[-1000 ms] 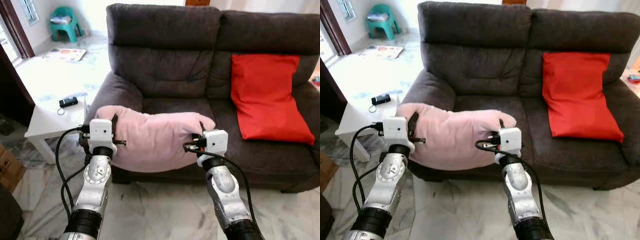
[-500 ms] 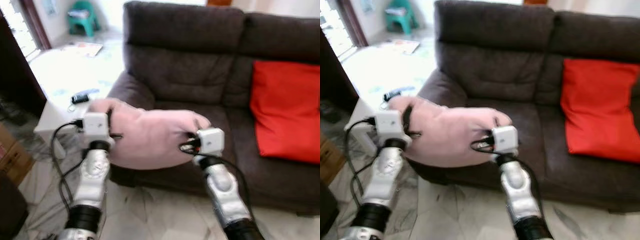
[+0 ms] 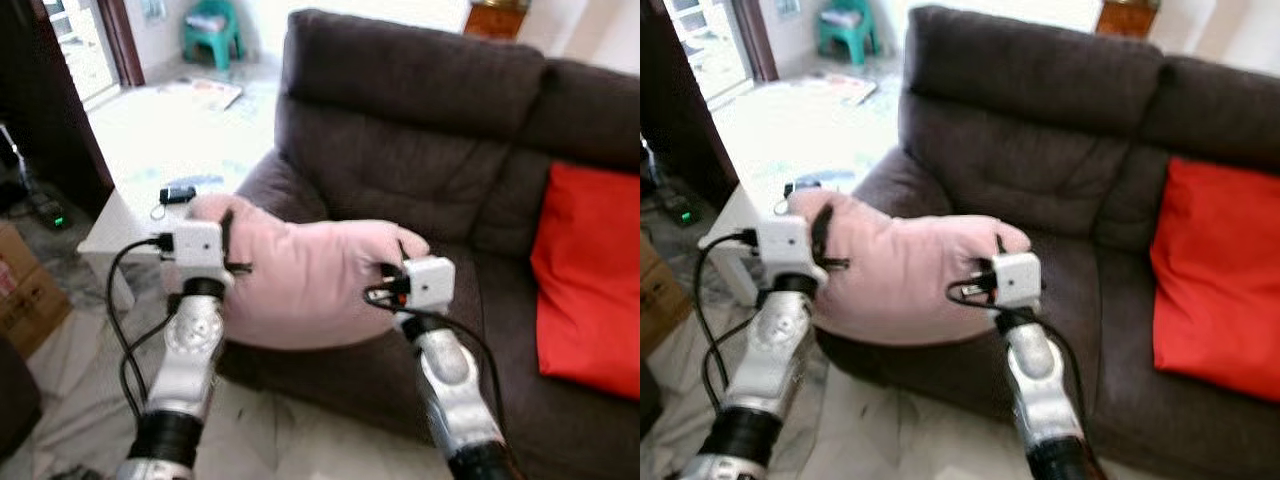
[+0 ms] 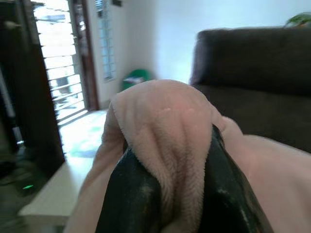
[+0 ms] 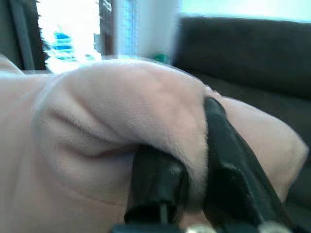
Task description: Move the pillow to the sofa from floor
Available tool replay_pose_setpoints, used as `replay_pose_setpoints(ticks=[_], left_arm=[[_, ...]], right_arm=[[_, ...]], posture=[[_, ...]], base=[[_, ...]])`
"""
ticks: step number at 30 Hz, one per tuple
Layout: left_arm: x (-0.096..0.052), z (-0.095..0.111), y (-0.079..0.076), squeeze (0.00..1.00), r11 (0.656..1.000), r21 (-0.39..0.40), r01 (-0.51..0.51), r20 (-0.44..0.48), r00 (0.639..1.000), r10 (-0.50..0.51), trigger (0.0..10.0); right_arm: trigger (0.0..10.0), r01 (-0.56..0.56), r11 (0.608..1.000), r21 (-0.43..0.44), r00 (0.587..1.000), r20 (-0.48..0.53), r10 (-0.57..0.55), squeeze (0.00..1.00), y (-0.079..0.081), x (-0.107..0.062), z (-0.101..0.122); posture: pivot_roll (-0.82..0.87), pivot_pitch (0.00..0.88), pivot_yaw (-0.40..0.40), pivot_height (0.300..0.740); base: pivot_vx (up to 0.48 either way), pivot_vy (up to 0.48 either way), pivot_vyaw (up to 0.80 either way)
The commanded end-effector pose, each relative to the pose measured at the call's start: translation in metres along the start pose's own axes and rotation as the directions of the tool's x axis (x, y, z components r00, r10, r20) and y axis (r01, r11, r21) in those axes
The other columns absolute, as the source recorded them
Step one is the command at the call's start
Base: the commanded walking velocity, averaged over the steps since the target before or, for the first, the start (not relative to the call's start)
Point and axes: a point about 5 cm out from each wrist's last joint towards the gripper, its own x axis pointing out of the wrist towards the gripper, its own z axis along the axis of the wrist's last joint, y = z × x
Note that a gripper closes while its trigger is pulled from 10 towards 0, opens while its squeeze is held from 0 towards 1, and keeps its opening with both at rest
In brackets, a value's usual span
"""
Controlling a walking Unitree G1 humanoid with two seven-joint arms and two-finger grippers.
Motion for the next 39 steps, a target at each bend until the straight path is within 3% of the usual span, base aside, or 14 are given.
replay_pose_setpoints(ticks=[1, 6, 10, 14, 16, 18, 31, 39], left_arm=[[0.007, 0.028, -0.025, 0.0, 0.996, -0.031, 0.082, 0.115, 0.99, -0.078, 10.0], [0.01, 0.035, -0.025, 0.0, 0.996, -0.035, 0.08, 0.138, 0.988, -0.074, 10.0], [0.015, 0.044, -0.026, 0.0, 0.995, -0.041, 0.095, 0.157, 0.984, -0.087, 10.0], [0.017, 0.054, -0.035, 0.0, 0.982, -0.052, 0.18, 0.168, 0.971, -0.169, 10.0], [0.015, 0.05, -0.045, 0.0, 0.962, -0.041, 0.268, 0.144, 0.955, -0.26, 10.0], [0.013, 0.046, -0.047, 0.0, 0.958, -0.047, 0.282, 0.129, 0.953, -0.274, 10.0], [0.008, 0.033, -0.043, 0.0, 0.953, -0.097, 0.288, 0.054, 0.957, -0.284, 10.0], [0.006, 0.027, -0.038, 0.0, 0.951, -0.117, 0.287, 0.023, 0.958, -0.286, 10.0]], right_arm=[[10.0, -0.022, 0.999, -0.026, 0.997, 0.073, 0.024, 0.0, -0.002, 0.003, 0.015], [10.0, -0.027, 0.999, -0.028, 0.997, 0.076, 0.029, 0.0, -0.002, 0.003, 0.016], [10.0, 0.013, 0.999, 0.034, 0.994, 0.11, -0.017, 0.0, -0.007, 0.008, 0.025], [10.0, 0.058, 0.997, 0.057, 0.983, 0.169, -0.067, 0.0, -0.015, 0.016, 0.042], [10.0, 0.057, 0.996, 0.067, 0.985, 0.162, -0.067, 0.0, -0.015, 0.017, 0.041], [10.0, 0.057, 0.997, 0.058, 0.986, 0.156, -0.065, 0.0, -0.015, 0.017, 0.04], [10.0, 0.041, 0.998, 0.051, 0.991, 0.124, -0.047, 0.0, -0.011, 0.013, 0.033], [10.0, 0.028, 0.998, 0.049, 0.994, 0.103, -0.033, 0.0, -0.008, 0.012, 0.03]], posture=[[0.01, 0.001, -0.082, 0.74], [0.01, 0.001, -0.083, 0.74], [0.01, 0.003, -0.084, 0.74], [0.01, 0.002, -0.086, 0.74], [0.02, 0.001, -0.088, 0.74], [0.02, 0.001, -0.088, 0.74], [0.01, 0.005, -0.09, 0.74], [0.02, 0.007, -0.092, 0.74]], base=[[0.315, 0.0, 0.0], [0.315, 0.0, 0.0], [0.315, 0.0, 0.0], [0.318, 0.0, 0.0], [0.315, 0.0, -0.76], [0.309, 0.0, -0.8], [0.293, 0.0, -0.11], [0.0, 0.0, 0.0]])
